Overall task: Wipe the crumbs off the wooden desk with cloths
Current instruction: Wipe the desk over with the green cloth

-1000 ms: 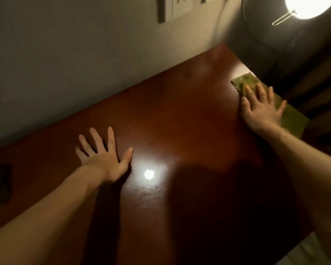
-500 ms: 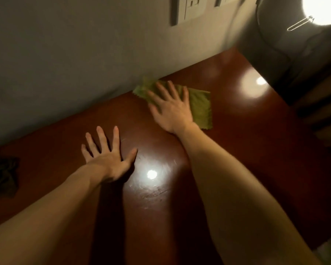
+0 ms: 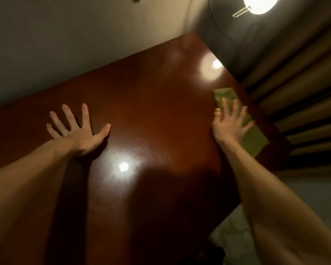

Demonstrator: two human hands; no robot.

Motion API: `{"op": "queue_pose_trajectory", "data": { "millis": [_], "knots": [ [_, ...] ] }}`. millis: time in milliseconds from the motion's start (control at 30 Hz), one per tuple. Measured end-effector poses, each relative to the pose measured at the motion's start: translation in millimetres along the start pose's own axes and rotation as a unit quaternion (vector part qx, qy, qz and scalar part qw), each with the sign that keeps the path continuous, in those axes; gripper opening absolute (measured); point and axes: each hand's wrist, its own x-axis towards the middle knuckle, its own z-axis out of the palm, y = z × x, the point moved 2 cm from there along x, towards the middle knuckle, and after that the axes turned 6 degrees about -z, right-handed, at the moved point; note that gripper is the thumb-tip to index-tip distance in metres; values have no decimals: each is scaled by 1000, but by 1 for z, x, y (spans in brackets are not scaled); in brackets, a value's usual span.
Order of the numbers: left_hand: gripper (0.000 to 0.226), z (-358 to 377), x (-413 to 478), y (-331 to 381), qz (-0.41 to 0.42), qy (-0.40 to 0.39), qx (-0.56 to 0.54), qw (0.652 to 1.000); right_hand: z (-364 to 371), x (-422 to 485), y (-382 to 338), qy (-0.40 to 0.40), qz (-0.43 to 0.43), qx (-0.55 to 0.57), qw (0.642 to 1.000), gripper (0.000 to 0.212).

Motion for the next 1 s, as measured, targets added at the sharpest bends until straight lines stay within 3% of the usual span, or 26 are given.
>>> {"op": "queue_pose_trajectory", "data": {
  "millis": [67, 167, 233, 267, 367, 467, 600, 667, 800, 1000],
  "knots": [
    [111, 0, -4, -1, 1, -2, -5, 1000, 10, -49, -48, -10, -46, -10, 999, 58],
    [115, 1, -9, -6, 3, 9, -1, 1000, 26, -137, -122, -37, -248, -7, 968, 58],
    [112, -2, -10, -14, 10, 46, 0, 999, 28, -156, -128, -54, -336, -7, 940, 56],
    [108, -3, -14, -19, 18, 64, 12, 998, 27, -146, -114, -53, -341, 5, 939, 56],
    [106, 14, -19, -39, 32, 82, 59, 994, 17, -94, -20, -8, -174, -1, 985, 58],
    [104, 32, -14, -50, 41, 44, 35, 998, -4, -63, 98, -8, -4, -5, 1000, 61],
    [101, 30, -5, -49, 47, 44, 13, 998, -12, -75, 132, -23, 30, -5, 999, 66],
    [101, 32, -4, -50, 50, 43, 22, 998, -6, -91, 102, -12, -27, -30, 999, 67],
    [100, 28, -8, -48, 37, 34, 20, 999, 17, -163, -14, -39, -232, -47, 971, 63],
    [93, 25, -14, -40, 6, 45, 50, 998, 64, -330, -218, -127, -534, -3, 836, 54]
  ]
}}
